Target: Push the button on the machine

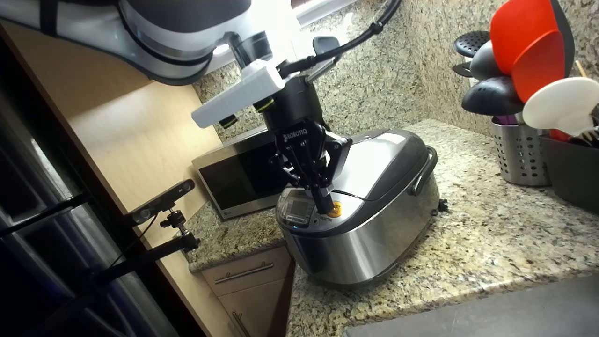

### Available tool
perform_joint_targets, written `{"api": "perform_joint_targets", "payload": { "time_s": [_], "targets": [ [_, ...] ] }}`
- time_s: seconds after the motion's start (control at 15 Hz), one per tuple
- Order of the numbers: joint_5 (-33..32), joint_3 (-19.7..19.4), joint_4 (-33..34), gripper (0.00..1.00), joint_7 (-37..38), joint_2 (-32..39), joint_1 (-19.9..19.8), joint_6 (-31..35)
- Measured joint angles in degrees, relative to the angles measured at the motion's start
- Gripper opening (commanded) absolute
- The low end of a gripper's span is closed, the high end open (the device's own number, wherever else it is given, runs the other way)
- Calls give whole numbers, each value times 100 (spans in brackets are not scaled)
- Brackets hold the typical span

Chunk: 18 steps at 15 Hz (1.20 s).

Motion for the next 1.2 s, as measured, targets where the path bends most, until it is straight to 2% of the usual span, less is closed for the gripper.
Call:
{"api": "perform_joint_targets", "payload": {
  "time_s": [0.6,1.2],
  "targets": [
    [0,68,273,0,-3,226,0,-82],
    [-15,73,720,0,-2,495,0,-601]
  ]
}}
